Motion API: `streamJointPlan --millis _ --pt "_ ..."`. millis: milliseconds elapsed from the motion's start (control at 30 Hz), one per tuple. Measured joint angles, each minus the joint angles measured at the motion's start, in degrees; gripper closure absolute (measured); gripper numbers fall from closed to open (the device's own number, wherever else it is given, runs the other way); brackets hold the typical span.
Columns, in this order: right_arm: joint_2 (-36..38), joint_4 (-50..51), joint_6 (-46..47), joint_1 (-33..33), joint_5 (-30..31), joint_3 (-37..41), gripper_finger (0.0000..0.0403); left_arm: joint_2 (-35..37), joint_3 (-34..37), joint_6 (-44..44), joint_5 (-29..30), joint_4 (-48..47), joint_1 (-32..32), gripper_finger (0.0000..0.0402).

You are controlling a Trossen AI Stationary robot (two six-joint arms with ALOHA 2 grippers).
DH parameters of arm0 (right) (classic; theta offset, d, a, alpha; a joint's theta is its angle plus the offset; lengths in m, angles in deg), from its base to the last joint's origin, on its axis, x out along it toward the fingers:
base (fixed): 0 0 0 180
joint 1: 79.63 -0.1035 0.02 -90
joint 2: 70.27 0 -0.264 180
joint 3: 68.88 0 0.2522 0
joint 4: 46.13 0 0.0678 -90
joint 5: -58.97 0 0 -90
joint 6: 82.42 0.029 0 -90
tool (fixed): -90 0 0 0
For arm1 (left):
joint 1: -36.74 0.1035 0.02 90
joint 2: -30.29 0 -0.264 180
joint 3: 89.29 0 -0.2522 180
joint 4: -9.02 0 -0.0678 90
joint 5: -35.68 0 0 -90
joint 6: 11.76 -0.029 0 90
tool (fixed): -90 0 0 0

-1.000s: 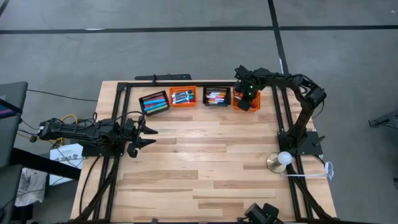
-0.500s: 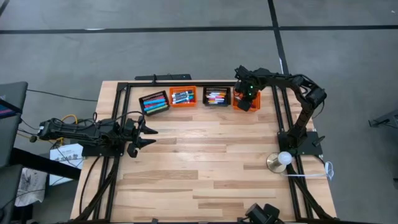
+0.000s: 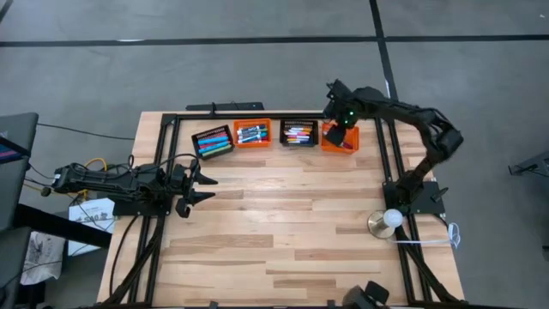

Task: Pick & Place Markers
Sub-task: Return to home position

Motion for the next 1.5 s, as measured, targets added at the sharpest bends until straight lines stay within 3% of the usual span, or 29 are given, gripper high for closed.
streamJointPlan --millis 167,367,667,867,1033,1200,1300,1500 --pt "12.4 -1.2 4.0 -2.6 -0.6 -0.6 0.0253 0.1 0.0 -0.4 0.0 0.2 0.0 0.0211" --pt "29.6 -2.9 8.7 -7.6 -7.2 3.5 0.0257 0.1 0.0 -0.4 0.0 0.2 0.0 0.0211" --pt "54.8 -21.6 26.0 -22.0 -7.2 27.9 0.0252 0.1 0.0 -0.3 0.0 0.2 0.0 0.0211" --pt "66.2 -26.0 37.6 -30.4 1.0 40.2 0.0256 0.1 0.0 -0.4 0.0 0.2 0.0 0.0211" --pt "76.0 -26.0 37.1 -35.0 9.2 44.9 0.0256 0.1 0.0 -0.5 0.0 0.2 0.0 0.0211" --pt "87.1 -26.4 36.4 -37.5 8.5 49.2 0.0252 0.1 0.0 -2.3 0.0 0.1 0.0 0.0211" --pt "92.8 -31.9 36.4 -38.9 6.3 53.4 0.0254 0.1 0.0 -3.0 0.0 0.2 0.0 0.0211" --pt "91.6 -45.2 34.0 -40.5 1.7 60.4 0.0257 0.1 0.0 -3.7 0.0 0.2 0.1 0.0211"
